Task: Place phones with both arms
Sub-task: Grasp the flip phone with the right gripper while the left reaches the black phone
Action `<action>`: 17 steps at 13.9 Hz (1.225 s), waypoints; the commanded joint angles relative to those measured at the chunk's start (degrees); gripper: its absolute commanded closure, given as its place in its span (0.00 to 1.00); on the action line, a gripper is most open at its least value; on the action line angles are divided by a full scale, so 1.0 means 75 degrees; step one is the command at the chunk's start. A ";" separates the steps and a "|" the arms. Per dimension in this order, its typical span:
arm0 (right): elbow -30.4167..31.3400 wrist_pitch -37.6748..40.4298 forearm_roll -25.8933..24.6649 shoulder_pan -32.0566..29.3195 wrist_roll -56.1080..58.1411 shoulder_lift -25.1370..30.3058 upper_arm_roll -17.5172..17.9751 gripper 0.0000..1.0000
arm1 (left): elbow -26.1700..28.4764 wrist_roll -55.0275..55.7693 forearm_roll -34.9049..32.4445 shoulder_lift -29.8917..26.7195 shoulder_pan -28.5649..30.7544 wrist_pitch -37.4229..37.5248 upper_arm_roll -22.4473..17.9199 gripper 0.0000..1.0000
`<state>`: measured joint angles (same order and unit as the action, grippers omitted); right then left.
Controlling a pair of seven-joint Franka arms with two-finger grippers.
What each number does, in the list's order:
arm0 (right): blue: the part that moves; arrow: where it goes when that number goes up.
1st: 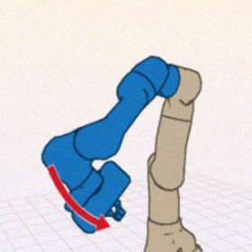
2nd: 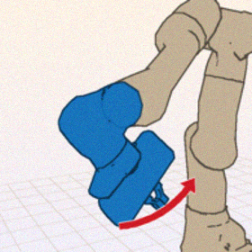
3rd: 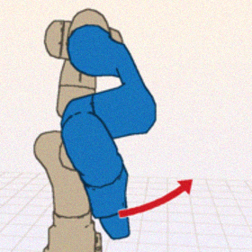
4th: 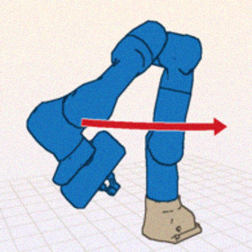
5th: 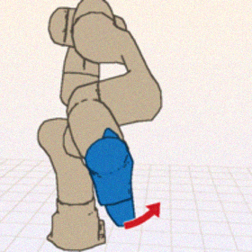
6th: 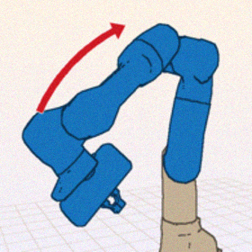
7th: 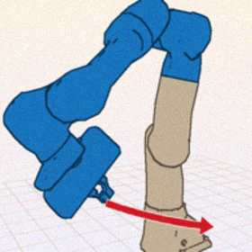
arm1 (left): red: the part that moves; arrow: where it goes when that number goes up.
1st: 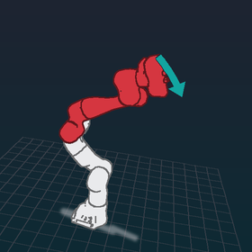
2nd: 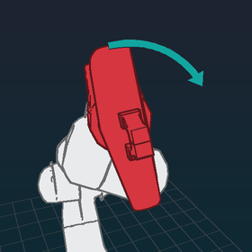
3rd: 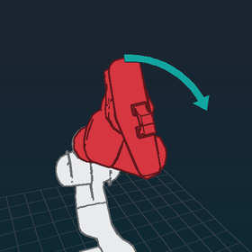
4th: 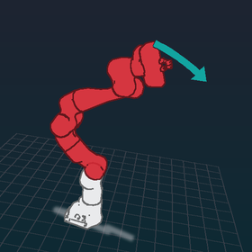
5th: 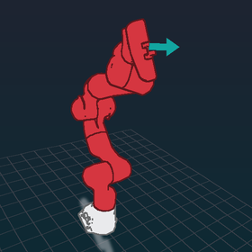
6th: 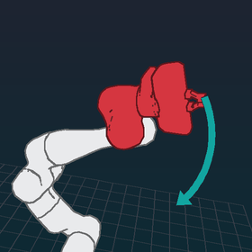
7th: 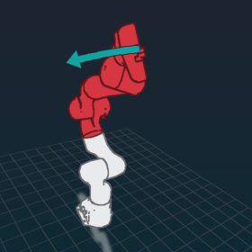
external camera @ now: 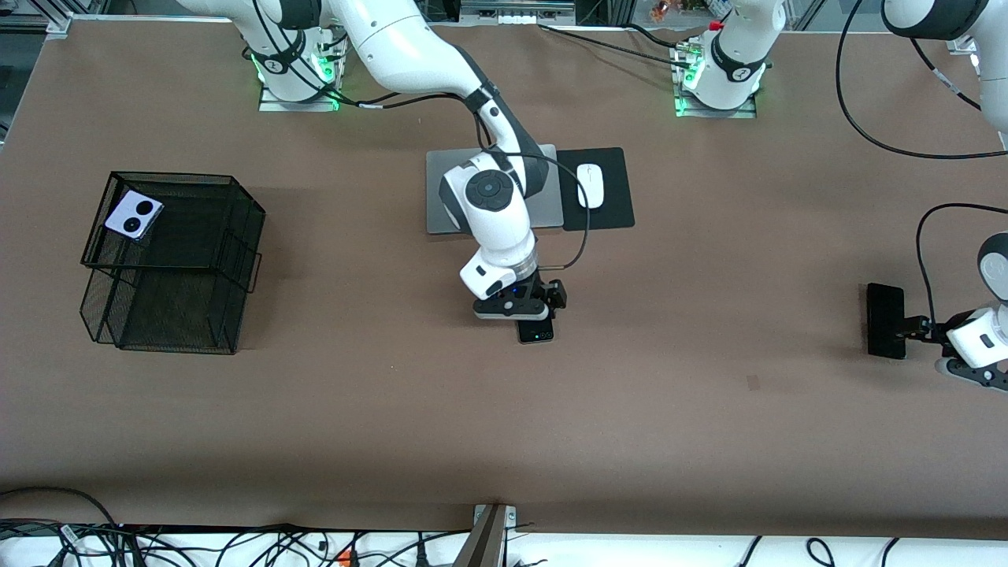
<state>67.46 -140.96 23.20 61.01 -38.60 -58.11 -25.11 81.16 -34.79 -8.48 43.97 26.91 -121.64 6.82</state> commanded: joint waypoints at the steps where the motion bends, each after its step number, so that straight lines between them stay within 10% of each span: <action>1: -0.0206 0.0033 -0.0457 0.0033 -0.0010 -0.0127 -0.0039 0.00 | 0.0405 0.0034 0.0205 -0.0155 0.0068 -0.0200 0.0063 0.00; 17: -0.0874 -0.0060 -0.0843 -0.0552 0.0904 -0.0782 0.0711 0.00 | 0.1341 0.1730 0.1061 -0.1290 0.0022 -0.0176 0.0472 0.00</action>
<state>64.32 -140.65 18.34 58.22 -32.46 -61.05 -20.92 85.25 -25.46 -1.63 39.65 27.59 -123.01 9.41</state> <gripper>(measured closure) 0.000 0.000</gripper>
